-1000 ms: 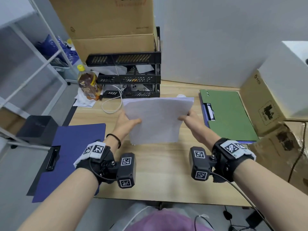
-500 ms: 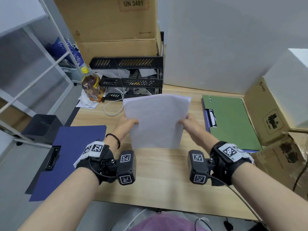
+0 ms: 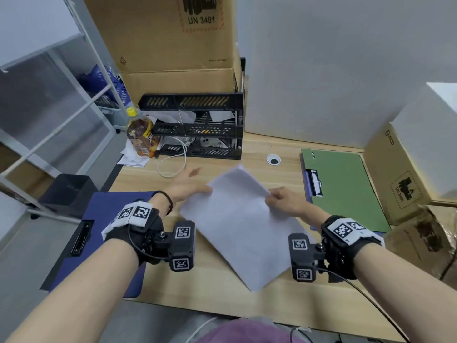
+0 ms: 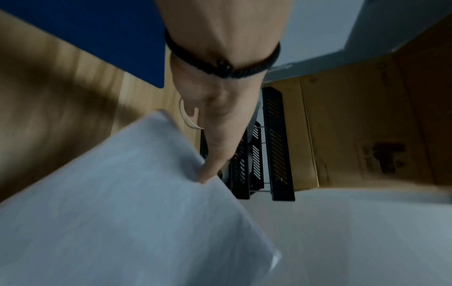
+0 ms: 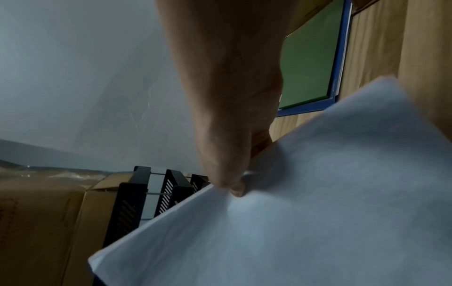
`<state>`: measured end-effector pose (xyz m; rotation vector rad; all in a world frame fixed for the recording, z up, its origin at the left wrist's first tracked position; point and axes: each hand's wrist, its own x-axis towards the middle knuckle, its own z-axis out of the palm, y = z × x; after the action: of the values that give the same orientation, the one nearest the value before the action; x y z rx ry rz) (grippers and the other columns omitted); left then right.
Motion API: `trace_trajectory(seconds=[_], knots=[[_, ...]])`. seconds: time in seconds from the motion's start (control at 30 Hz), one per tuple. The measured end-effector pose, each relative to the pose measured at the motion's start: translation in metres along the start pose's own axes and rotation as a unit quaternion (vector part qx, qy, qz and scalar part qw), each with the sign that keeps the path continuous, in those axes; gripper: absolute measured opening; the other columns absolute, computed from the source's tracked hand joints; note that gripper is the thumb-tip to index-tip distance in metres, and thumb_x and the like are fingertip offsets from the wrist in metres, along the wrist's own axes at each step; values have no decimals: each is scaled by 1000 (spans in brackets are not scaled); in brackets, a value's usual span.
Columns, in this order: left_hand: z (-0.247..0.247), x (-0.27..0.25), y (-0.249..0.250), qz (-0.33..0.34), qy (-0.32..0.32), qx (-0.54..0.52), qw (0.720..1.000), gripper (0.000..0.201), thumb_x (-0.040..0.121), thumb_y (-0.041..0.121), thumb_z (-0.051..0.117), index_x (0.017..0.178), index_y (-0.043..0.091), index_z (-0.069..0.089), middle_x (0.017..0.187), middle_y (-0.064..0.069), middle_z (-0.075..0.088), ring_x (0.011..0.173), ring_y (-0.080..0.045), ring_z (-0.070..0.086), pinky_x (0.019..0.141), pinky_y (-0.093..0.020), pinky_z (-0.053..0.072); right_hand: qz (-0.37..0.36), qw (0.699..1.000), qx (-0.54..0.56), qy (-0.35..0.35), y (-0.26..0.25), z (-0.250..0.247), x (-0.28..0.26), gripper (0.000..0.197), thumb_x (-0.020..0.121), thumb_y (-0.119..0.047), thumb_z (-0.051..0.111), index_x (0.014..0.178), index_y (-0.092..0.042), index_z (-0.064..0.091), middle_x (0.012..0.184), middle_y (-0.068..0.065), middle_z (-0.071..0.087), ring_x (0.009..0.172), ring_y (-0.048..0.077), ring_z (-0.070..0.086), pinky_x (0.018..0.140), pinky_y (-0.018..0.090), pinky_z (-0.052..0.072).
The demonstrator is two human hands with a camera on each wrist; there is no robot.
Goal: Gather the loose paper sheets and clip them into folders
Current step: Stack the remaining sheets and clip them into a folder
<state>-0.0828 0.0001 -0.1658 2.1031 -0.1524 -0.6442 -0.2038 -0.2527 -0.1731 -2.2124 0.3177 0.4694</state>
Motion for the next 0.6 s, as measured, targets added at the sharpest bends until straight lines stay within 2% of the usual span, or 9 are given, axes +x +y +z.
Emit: trace_trajectory(seconds=[0.03, 0.1, 0.17, 0.23, 0.33, 0.4, 0.5, 0.53, 0.6], knots=[[4, -2, 2, 14, -51, 38, 998, 62, 81, 21, 74, 137, 18, 48, 137, 2, 51, 128, -18, 48, 105, -34, 37, 1, 1000, -8, -16, 1, 3, -1, 33, 97, -12, 44, 65, -17, 47, 68, -1, 48, 58, 12, 41, 53, 24, 30], [12, -7, 7, 30, -105, 83, 991, 33, 88, 24, 66, 118, 13, 62, 115, -1, 66, 105, -20, 63, 88, -31, 49, -7, 999, 0, -41, 0, 5, -1, 27, 96, -13, 45, 73, -13, 59, 75, 1, 58, 67, 17, 53, 60, 24, 39], [18, -7, 8, 33, -101, 83, 991, 20, 93, 22, 59, 105, 7, 65, 97, -1, 67, 86, -19, 64, 70, -24, 49, 2, 998, 29, -62, 1, 3, 0, 21, 93, -12, 48, 96, -6, 68, 95, 7, 70, 83, 23, 65, 69, 26, 48], [19, -5, 3, 25, -89, 77, 993, 14, 95, 20, 55, 99, 11, 65, 92, 1, 67, 81, -17, 63, 65, -23, 47, 29, 992, 91, -80, 7, -1, -1, 24, 92, -13, 51, 108, -16, 70, 101, 3, 73, 87, 18, 69, 71, 25, 54], [11, -4, -13, -17, -54, 40, 998, 13, 96, 22, 53, 102, 16, 63, 98, 0, 68, 82, -16, 64, 65, -26, 47, 63, 989, 100, -88, 29, -3, -6, 19, 90, -15, 59, 106, -16, 69, 99, 6, 73, 84, 19, 69, 78, 33, 56], [2, -5, -32, -58, -26, 6, 998, 17, 96, 25, 54, 110, 19, 62, 103, 0, 68, 86, -16, 65, 69, -29, 49, 96, 987, 100, -77, 53, 1, -12, 20, 89, -14, 62, 108, -14, 68, 105, 7, 73, 89, 22, 71, 80, 32, 56], [-5, -5, -56, -94, 19, -46, 994, 26, 94, 30, 57, 119, 24, 59, 117, -2, 67, 100, -25, 65, 92, -43, 51, 148, 967, 204, -35, 82, 11, -20, 16, 92, -13, 60, 105, -15, 68, 107, 5, 75, 94, 23, 73, 78, 30, 53], [-4, -5, -59, -100, 30, -59, 993, 25, 94, 30, 57, 118, 25, 59, 119, -3, 66, 101, -26, 65, 95, -46, 50, 151, 958, 244, -14, 86, 13, -20, 16, 92, -14, 59, 104, -17, 69, 106, 2, 75, 91, 21, 72, 76, 29, 48], [4, -5, -51, -94, 40, -108, 989, 21, 97, 26, 53, 117, 23, 57, 116, -4, 66, 97, -25, 65, 87, -43, 53, 143, 943, 301, 25, 83, 11, -15, 18, 92, -16, 60, 107, -20, 69, 101, -5, 76, 91, 17, 69, 80, 31, 43]])
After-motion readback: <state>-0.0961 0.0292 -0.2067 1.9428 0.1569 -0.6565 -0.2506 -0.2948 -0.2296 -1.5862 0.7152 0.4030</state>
